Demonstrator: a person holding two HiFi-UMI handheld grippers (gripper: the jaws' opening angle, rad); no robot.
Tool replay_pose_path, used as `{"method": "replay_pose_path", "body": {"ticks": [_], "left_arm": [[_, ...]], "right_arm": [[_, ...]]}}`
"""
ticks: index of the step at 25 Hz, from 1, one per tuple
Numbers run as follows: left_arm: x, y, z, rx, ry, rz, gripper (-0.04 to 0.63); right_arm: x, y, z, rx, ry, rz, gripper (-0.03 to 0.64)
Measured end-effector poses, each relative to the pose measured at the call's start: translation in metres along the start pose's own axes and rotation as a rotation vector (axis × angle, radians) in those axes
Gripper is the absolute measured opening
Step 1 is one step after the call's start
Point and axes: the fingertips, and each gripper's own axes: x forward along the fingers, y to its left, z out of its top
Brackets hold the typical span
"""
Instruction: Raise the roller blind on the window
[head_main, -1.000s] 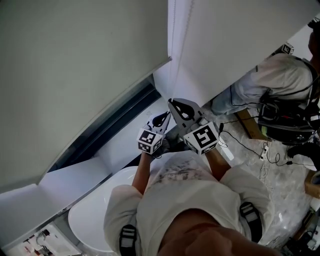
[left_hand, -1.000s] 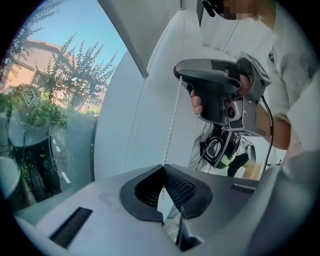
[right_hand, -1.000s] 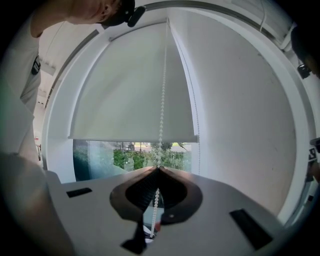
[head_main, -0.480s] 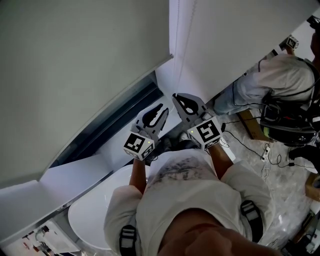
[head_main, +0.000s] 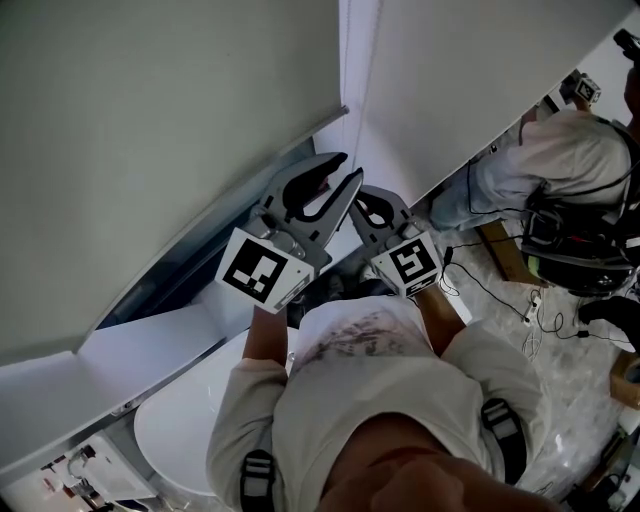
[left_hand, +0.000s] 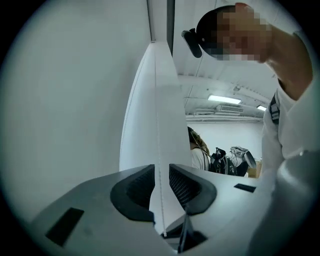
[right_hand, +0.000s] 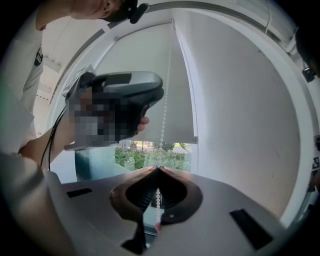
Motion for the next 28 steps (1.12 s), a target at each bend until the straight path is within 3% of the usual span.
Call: {"method": "replay_pose_path", "body": {"ticks": [6, 8, 10, 15, 28], "left_arm": [[0.012, 0.006, 0.034, 0.046, -0.036, 0.013, 0.077], [0.015, 0.008, 0.038, 0.044, -0.032, 0.016, 0.07], [0.018, 0.008, 0.038, 0.027, -0.022, 0.018, 0.02], [0.014, 0.006, 0.035, 0.013, -0.023, 0.045, 0.011], [0.004, 0.005, -0.044, -0.049, 0.087, 0.049, 0.011]], "right_arm": [[0.0, 0.007, 0.004, -0.014, 0.001, 0.009, 0.061], [0.002, 0.01, 0.005, -0.018, 0.001, 0.015, 0.061], [0.005, 0.01, 0.004, -0.02, -0.001, 0.02, 0.061], [0.003, 0.01, 0.002, -0.014, 0.004, 0.02, 0.061], [0.009, 0.023, -0.075, 0.022, 0.173, 0.049, 0.061]]}}
